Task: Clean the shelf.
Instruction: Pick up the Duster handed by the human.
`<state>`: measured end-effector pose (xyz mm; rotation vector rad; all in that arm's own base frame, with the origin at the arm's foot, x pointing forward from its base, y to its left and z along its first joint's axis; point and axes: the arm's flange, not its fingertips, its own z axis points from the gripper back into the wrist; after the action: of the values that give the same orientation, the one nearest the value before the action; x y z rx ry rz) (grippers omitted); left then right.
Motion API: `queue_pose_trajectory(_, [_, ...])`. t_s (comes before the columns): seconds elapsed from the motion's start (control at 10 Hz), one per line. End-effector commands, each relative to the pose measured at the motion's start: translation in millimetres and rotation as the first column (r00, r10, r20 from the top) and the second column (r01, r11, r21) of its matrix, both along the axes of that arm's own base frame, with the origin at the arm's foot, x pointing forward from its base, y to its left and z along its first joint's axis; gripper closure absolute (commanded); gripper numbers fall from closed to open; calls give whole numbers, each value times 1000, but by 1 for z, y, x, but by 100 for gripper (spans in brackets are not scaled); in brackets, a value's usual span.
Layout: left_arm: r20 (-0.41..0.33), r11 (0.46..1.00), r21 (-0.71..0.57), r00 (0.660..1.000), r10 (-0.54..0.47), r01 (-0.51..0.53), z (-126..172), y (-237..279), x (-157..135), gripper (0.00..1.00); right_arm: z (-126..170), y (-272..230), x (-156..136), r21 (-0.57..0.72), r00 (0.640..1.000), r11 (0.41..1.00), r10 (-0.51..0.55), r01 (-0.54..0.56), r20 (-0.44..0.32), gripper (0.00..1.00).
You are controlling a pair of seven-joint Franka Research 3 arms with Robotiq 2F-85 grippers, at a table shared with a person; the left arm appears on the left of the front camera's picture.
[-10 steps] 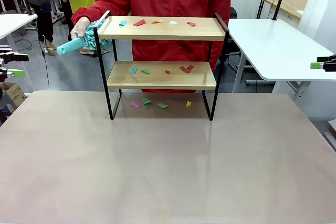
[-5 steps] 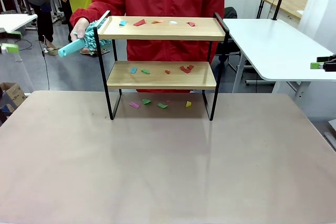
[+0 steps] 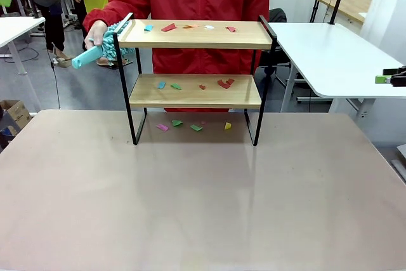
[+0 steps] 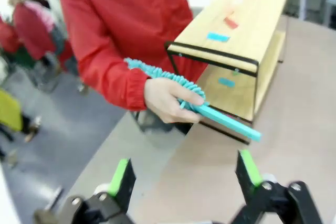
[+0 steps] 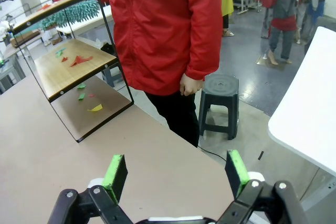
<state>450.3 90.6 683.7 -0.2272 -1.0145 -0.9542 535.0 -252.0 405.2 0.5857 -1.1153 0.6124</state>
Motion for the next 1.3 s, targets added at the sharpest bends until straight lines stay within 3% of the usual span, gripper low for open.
queue_pose_trajectory(0.0, [-129, 983, 45, 975, 182, -177, 9, -46, -13, 0, 1, 2, -1, -2, 1000, 1000, 3, -3, 1, 0])
queue_pose_trajectory(0.2, [-215, 954, 80, 929, 300, -290, 19, -94, -15, 0, 1, 2, -1, -2, 1000, 1000, 3, -3, 1, 0])
queue_pose_trajectory(0.4, [-291, 865, 211, 816, 500, -455, 14, -145, -22, 0, 1, 2, -1, -2, 1000, 1000, 3, -3, 1, 0])
queue_pose_trajectory(0.6, [-312, 780, 321, 718, 622, -537, -4, -185, -25, 0, 1, 2, -1, -2, 1000, 1000, 3, -3, 1, 0])
queue_pose_trajectory(0.7, [-350, 815, 345, 742, 571, -465, -12, -198, -28, 0, 1, 2, -1, -2, 1000, 1000, 3, -3, 1, 0])
queue_pose_trajectory(0.8, [-370, 821, 322, 736, 567, -471, -18, -205, -24, 0, 1, 2, -1, -2, 1000, 1000, 3, -3, 1, 0])
queue_pose_trajectory(0.9, [-352, 865, 290, 795, 494, -409, -23, -207, -22, 0, 1, 2, -1, -2, 1000, 1000, 3, -3, 1, 0])
queue_pose_trajectory(1.0, [-326, 799, 344, 736, 594, -493, -22, -207, -28, 0, 1, 2, -1, -2, 1000, 1000, 3, -3, 1, 0])
queue_pose_trajectory(1.2, [-326, 799, 344, 736, 594, -493, -22, -207, -28, 0, 1, 2, -1, -2, 1000, 1000, 3, -3, 1, 0])
